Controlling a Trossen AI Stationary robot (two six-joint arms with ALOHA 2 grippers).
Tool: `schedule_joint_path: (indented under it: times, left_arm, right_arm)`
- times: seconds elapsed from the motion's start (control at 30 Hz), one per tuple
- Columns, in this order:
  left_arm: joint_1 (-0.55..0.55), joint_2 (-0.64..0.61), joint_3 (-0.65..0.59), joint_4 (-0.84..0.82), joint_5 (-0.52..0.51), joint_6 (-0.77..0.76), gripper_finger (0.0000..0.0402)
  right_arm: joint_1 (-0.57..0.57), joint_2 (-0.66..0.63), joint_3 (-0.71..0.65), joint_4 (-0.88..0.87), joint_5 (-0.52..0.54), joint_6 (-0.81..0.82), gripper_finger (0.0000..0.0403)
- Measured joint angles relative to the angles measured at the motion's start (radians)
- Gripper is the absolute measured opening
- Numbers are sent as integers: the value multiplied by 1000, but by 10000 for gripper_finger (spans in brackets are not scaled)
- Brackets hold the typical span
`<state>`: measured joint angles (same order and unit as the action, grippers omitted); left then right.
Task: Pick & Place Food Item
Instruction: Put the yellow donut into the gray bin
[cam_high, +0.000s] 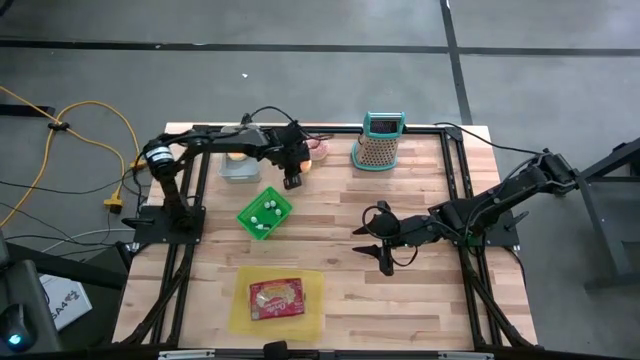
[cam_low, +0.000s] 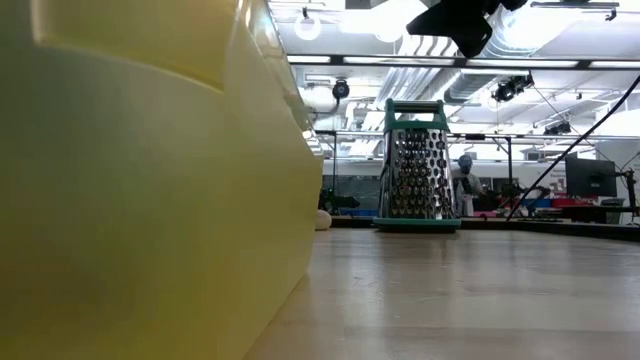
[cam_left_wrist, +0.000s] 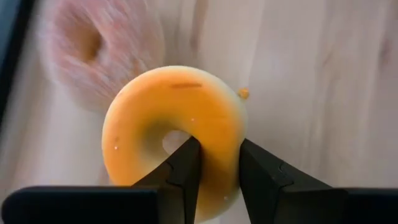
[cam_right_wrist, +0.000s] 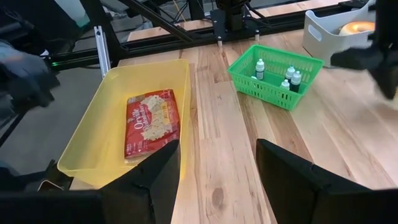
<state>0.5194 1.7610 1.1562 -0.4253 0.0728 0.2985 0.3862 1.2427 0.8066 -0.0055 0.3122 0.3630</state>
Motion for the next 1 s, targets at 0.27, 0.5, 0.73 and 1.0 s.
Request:
schedule_joint_path:
  times: [0.27, 0.5, 0.73, 1.0]
  left_arm:
    - [9, -240, 3, -160, -87, -11, 90]
    - [64, -424, 3, -326, -125, -139, 90]
    - [148, -456, -7, -500, -162, -246, 90]
    - [168, -455, -110, -463, -200, -272, 90]
  right_arm:
    - [0, 0, 0, -6, 0, 3, 197]
    - [0, 0, 0, -7, 0, 3, 197]
    - [0, 0, 0, -7, -2, 3, 197]
    - [0, 0, 0, -13, -54, 30, 197]
